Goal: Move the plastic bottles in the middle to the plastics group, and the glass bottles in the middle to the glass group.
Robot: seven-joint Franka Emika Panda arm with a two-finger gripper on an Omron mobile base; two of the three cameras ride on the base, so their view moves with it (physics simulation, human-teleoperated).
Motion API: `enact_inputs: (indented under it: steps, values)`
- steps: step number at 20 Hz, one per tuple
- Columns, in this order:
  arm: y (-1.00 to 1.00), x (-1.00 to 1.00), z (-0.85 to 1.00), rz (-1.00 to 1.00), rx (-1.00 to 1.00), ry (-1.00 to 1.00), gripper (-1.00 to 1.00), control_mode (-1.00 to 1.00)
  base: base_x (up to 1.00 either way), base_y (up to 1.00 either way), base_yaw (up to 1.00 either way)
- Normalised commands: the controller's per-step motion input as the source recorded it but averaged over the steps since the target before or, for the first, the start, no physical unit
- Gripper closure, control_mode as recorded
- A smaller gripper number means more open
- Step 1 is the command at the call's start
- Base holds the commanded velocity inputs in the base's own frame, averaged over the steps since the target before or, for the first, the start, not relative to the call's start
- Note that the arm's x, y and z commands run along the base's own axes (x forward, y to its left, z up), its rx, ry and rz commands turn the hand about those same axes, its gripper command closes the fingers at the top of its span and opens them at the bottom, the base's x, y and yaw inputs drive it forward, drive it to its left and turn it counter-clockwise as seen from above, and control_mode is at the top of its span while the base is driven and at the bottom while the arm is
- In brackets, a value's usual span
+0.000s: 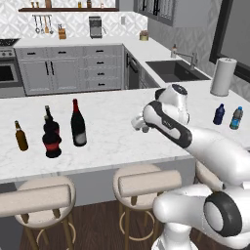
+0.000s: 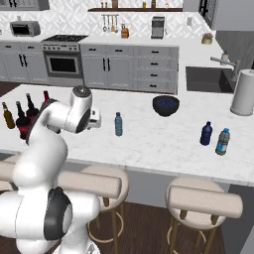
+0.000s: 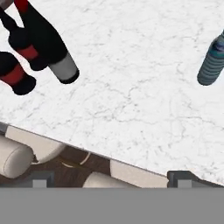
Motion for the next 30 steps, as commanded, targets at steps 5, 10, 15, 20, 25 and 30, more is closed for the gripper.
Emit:
enact_inputs:
  steps: [5,10,15,20,25,30]
  values:
    - [-0.99,0.98,0.14,-0.11,-0.13,0.19,-1.0,-1.0,0.0,0.0,0.0]
    - [-0.51,0.67,-0.05,-0.06,-0.12,0.07,-1.0,-1.0,0.0,0.0,0.0]
    - [-0.05,0.53,-0.05,0.0,0.0,-0.05,-1.0,-1.0,0.0,0.0,0.0]
    - [0.0,-0.06,0.0,-0.02,0.0,-0.29,-1.0,-1.0,0.0,0.0,0.0]
    - [0.0,-0.28,-0.02,-0.07,-0.01,-0.33,-1.0,-1.0,0.0,0.0,0.0]
    - [0.24,-0.04,0.16,-0.15,-0.11,-0.07,-1.0,-1.0,0.0,0.0,0.0]
